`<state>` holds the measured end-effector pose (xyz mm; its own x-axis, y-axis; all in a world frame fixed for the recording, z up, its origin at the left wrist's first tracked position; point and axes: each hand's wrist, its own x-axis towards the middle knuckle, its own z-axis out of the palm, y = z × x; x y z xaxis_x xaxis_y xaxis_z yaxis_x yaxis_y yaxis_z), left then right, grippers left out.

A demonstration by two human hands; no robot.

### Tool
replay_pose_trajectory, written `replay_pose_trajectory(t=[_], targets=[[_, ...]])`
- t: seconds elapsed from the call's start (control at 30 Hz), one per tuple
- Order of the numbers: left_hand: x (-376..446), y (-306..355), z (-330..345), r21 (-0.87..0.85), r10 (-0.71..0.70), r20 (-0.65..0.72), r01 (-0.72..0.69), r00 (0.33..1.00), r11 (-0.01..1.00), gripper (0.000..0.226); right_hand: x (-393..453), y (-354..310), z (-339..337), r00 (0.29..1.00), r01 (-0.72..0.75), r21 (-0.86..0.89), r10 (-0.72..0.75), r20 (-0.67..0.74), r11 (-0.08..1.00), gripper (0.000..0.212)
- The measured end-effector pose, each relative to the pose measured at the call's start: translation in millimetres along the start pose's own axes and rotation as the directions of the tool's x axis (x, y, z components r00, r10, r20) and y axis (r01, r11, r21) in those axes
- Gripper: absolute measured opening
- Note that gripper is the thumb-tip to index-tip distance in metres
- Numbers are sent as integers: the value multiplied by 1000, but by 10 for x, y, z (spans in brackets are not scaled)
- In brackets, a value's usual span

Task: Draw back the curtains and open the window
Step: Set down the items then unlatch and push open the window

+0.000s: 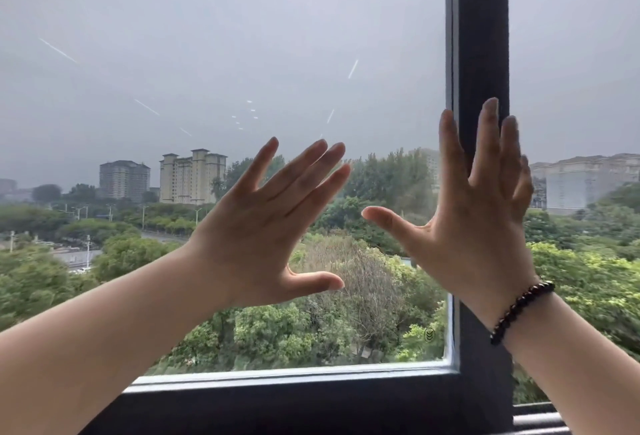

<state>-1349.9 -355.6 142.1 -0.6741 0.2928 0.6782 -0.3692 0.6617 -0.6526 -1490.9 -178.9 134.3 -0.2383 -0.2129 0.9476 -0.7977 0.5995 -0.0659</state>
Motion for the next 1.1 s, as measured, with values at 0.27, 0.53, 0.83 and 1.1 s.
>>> replay_pose_trajectory(t=[0.27,0.53,0.83,1.1], targets=[[-129,-140,12,11,-9,-18,9,1000,1000,110,-102,201,180,989,-144,308,147,12,940,116],[-188,-136,-17,-41,-36,-18,36,999,999,112,-123,120,226,985,-152,374,173,-23,915,119],[-219,-163,-127,-53,-30,-1,30,1000,998,108,-47,65,275,936,-301,785,324,135,542,82],[-324,-192,-121,-51,-43,21,44,999,998,106,12,-238,422,940,-261,924,289,179,277,35]])
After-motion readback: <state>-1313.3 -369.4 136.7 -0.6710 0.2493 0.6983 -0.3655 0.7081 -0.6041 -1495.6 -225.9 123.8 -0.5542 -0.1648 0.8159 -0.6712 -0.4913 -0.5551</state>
